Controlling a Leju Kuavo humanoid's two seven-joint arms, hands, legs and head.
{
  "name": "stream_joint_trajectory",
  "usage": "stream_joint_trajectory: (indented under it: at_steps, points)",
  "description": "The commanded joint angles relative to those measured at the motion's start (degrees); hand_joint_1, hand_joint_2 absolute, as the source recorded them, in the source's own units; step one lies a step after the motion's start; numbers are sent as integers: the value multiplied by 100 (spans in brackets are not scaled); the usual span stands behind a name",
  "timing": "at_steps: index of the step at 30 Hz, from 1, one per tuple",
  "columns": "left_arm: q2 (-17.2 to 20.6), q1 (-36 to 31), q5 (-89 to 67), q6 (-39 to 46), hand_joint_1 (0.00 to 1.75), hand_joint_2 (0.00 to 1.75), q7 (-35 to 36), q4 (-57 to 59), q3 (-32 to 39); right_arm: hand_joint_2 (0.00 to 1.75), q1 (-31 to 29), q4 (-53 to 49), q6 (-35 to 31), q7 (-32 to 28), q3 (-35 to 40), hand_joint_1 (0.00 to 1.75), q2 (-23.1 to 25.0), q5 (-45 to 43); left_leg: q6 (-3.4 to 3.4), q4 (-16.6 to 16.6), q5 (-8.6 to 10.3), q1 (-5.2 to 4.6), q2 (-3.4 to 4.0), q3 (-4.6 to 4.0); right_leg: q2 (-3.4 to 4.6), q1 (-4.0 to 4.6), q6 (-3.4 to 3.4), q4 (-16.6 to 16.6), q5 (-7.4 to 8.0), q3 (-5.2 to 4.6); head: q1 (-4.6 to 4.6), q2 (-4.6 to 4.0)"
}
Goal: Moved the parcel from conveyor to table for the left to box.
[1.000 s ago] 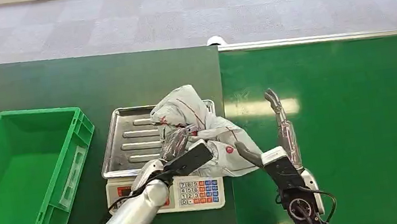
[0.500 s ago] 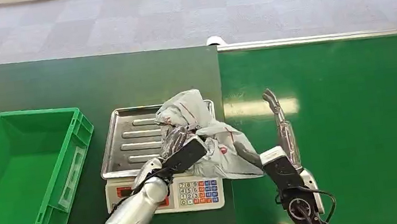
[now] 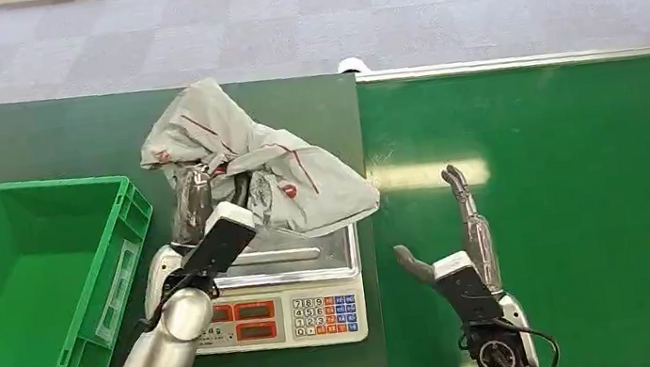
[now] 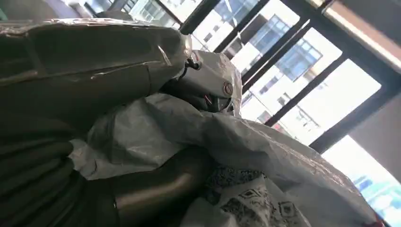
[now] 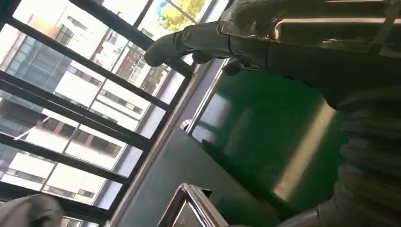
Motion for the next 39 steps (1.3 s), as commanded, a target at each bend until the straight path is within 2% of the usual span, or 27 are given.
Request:
stream_joint_trajectory:
  at_steps: [1, 8, 12, 18, 25, 27, 34, 39]
  points:
    - [397, 389, -9, 202, 175, 175, 32, -1141, 503, 175, 147, -101, -2, 13, -185, 0, -48, 74, 8, -6, 0, -1, 20, 7, 16, 2, -13, -4, 5, 0, 0, 0]
    - [377, 434, 62, 248, 175, 175, 7, -1103, 574, 175, 146, -79, 9, 7, -188, 0, -61, 84, 10, -5, 2, -1, 8, 4, 4, 3, -13, -5, 4, -1, -2, 0]
    - [522, 513, 199, 417, 175, 175, -117, -918, 831, 175, 203, -47, -6, -48, -165, 0, -123, 107, 7, -8, 1, -2, 12, 12, 8, 0, -9, -7, 3, 5, 0, 0]
    - [731, 116, 127, 1059, 175, 175, -15, -328, 1970, 175, 212, -71, -18, -68, -152, 0, -104, 106, 3, -5, 2, 0, 14, 7, 9, 2, -11, -1, 4, -3, 0, 0]
    - [991, -725, -1236, 854, 175, 175, 1109, 719, 3082, 175, 162, -17, 72, 43, -86, 0, 27, 204, 3, -2, 6, 2, 10, 4, 7, 4, -10, 1, 4, -5, 0, 0]
    - [1066, -909, -1600, 1058, 175, 175, 1310, 1023, 3269, 175, 161, -6, 75, 74, -62, 0, 45, 231, 1, -1, 8, 4, 11, 2, 8, 6, -11, 2, 4, -5, 0, 0]
    - [1112, -961, -1612, 1060, 175, 175, 1345, 1101, 3334, 175, 163, -5, 70, 84, -55, 0, 42, 240, 6, -6, 8, 3, 5, 6, 0, 6, -15, -3, 3, 1, 0, 0]
    - [1414, -1493, -2618, 1057, 175, 175, 1957, 1799, 3442, 175, 192, -93, 0, 163, -10, 0, -7, 232, 4, -1, 9, 5, 9, -1, 4, 8, -16, 2, 6, -6, 2, 0]
